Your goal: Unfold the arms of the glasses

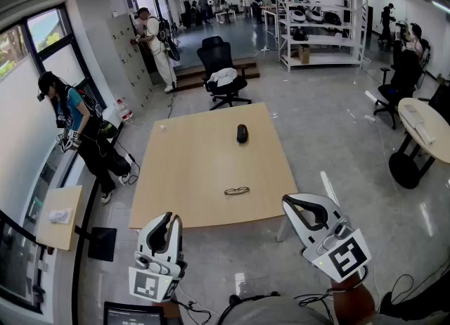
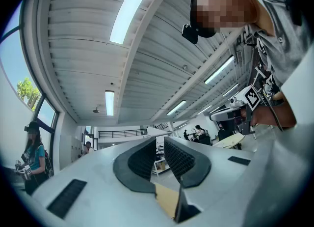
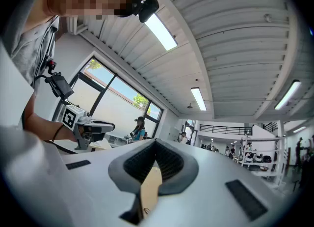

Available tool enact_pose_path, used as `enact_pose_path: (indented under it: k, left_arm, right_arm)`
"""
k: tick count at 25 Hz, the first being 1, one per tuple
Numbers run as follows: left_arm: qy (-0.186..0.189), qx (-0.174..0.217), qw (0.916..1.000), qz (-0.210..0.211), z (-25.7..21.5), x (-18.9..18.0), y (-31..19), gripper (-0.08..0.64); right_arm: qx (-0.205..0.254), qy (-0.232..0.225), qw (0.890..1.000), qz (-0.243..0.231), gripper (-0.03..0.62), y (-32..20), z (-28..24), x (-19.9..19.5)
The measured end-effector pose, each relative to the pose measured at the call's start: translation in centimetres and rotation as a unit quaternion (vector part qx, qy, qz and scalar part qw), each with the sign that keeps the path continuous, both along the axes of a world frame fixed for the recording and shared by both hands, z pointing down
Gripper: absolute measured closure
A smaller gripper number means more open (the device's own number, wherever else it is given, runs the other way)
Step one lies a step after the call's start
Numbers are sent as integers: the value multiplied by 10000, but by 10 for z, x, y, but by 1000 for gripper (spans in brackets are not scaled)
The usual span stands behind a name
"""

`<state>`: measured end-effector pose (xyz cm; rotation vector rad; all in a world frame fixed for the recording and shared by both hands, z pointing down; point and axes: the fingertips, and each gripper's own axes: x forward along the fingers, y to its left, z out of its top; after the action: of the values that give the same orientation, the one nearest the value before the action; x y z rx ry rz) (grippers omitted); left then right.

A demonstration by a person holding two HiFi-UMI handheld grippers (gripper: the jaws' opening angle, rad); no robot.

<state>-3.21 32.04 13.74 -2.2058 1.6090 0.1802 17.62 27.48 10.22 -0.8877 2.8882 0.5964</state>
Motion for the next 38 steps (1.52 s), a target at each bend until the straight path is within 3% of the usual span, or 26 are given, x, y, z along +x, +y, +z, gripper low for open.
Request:
enact_pose_path:
  k: [21, 26, 38]
  left_arm:
    - [-21, -121, 9998, 125, 11, 4, -12, 508]
    - [-16, -177, 9997, 156, 16, 2, -17, 508]
    - [-1, -194, 9990, 400, 30, -30, -32, 532]
  right_arm:
    - [-171, 21, 9998, 107, 586, -11, 14, 1]
    - [-405, 29, 9992, -20, 584, -13, 23, -2]
    - [-614, 37, 9978, 227, 584, -26, 39, -40]
